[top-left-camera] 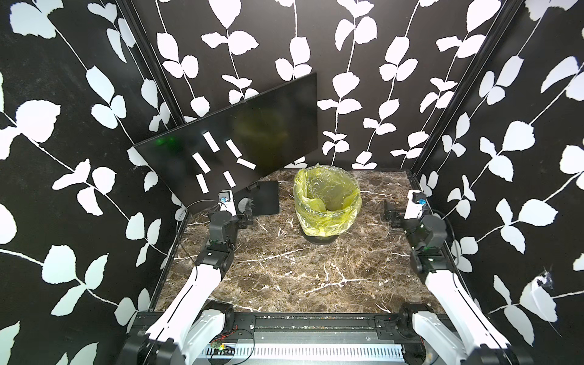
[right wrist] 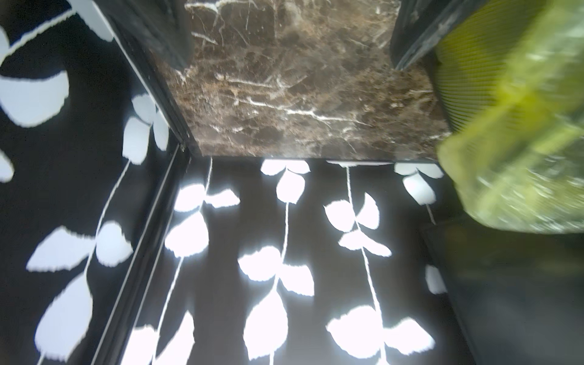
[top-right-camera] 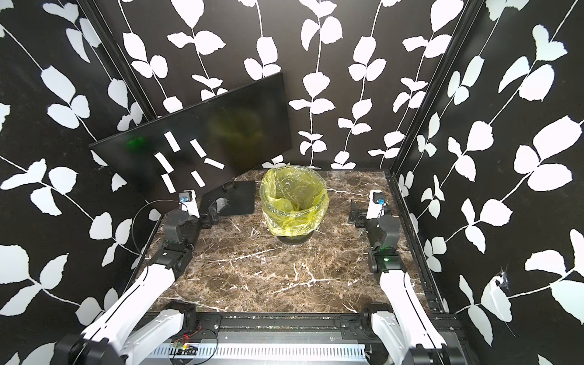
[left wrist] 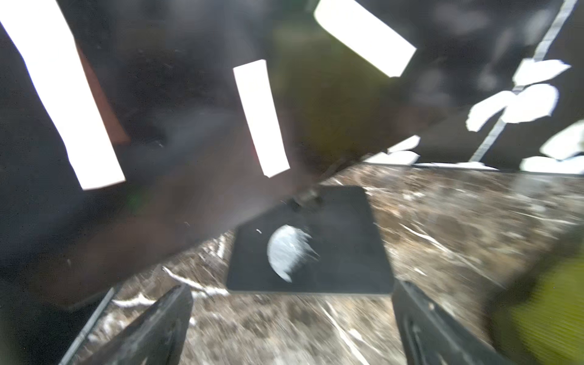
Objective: Remove the sticky note from the monitor
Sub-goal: Tear off the sticky note from the monitor.
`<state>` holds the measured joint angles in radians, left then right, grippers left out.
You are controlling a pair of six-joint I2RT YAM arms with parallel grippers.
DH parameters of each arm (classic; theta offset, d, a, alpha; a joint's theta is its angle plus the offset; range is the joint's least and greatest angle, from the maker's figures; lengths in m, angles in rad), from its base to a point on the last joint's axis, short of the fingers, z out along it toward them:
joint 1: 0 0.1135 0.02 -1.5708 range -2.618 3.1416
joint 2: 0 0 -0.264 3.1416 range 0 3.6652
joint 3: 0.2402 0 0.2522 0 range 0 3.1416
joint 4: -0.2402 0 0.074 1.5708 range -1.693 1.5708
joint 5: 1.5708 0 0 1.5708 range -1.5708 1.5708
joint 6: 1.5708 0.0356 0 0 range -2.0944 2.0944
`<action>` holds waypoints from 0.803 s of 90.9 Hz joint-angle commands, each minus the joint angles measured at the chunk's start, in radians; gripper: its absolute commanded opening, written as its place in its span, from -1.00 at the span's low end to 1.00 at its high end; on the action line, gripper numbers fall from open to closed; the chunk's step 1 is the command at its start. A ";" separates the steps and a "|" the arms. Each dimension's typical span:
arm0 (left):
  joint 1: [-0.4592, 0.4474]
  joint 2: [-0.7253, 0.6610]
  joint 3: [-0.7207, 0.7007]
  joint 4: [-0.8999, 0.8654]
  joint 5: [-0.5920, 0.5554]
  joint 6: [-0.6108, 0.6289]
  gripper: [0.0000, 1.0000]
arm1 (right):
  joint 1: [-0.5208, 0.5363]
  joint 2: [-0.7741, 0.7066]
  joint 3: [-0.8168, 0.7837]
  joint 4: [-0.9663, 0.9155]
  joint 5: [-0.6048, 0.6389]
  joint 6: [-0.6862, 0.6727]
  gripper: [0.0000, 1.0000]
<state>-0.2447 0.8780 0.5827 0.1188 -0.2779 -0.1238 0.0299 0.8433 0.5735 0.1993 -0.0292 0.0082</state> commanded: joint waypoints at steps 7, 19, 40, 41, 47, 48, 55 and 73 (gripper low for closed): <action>-0.109 -0.083 0.153 -0.401 -0.038 -0.183 0.97 | 0.012 -0.031 0.276 -0.374 -0.105 0.001 0.97; -0.145 -0.060 0.297 -0.524 -0.035 -0.273 0.97 | 0.053 0.050 0.516 -0.561 -0.103 0.032 0.97; -0.147 -0.019 0.526 -0.568 -0.004 -0.393 0.97 | 0.183 0.184 0.798 -0.702 -0.119 0.085 0.99; -0.147 -0.017 0.544 -0.578 -0.009 -0.395 0.97 | 0.189 0.190 0.806 -0.707 -0.119 0.087 0.99; -0.141 -0.008 0.613 -0.609 -0.022 -0.416 0.97 | 0.236 0.220 0.851 -0.714 -0.112 0.098 0.99; -0.138 -0.009 0.622 -0.613 -0.020 -0.418 0.97 | 0.242 0.223 0.857 -0.715 -0.112 0.099 0.99; -0.101 -0.004 0.678 -0.637 0.023 -0.460 0.97 | 0.284 0.260 0.904 -0.718 -0.117 0.119 0.99; 0.106 -0.012 0.689 -0.552 0.275 -0.700 0.97 | 0.402 0.327 0.950 -0.687 -0.067 0.137 0.99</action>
<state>-0.2474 0.8692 1.2724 -0.4599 -0.1810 -0.6430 0.3817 1.1481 1.4860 -0.5041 -0.1287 0.1154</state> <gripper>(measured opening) 0.987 0.997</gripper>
